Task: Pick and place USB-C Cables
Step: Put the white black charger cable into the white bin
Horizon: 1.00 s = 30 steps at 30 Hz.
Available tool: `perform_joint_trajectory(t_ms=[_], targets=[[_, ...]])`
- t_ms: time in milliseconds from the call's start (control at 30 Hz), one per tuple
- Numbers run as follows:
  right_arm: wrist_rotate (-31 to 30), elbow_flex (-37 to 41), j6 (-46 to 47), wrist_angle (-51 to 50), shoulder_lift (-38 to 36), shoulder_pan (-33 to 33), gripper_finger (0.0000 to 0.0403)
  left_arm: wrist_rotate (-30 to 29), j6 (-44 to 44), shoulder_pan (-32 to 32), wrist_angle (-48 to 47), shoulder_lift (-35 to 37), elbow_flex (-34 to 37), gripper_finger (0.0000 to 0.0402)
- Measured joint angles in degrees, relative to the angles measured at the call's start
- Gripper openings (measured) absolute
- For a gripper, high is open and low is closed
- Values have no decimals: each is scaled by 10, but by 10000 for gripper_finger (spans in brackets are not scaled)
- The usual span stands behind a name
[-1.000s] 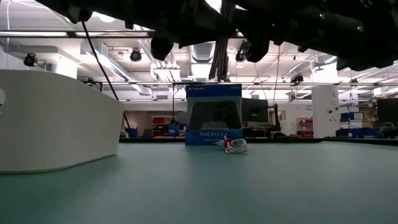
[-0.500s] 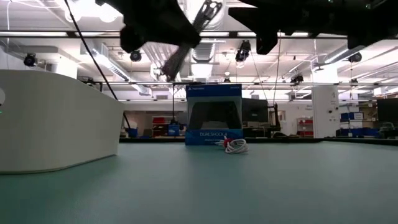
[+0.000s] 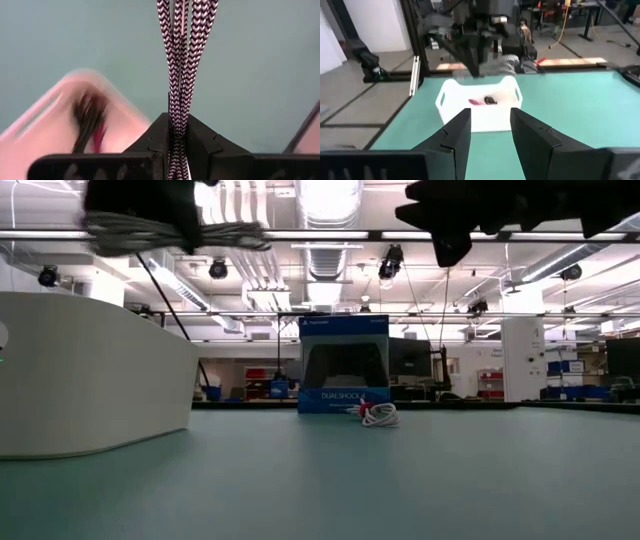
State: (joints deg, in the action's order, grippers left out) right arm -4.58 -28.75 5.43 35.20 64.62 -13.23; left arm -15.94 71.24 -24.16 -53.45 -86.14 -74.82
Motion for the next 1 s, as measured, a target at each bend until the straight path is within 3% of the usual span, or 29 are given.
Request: perform_joint_trajectory(t_ms=[200, 500, 1000], targets=[[0, 0, 2, -30, -9, 0, 129, 86, 76, -1, -82, 0, -23, 24], [0, 0, 2, -63, -8, 0, 122, 237, 184, -3, -123, -8, -8, 24], [0, 0, -9, -75, -8, 0, 116, 240, 195, 2, -140, -41, 1, 24]])
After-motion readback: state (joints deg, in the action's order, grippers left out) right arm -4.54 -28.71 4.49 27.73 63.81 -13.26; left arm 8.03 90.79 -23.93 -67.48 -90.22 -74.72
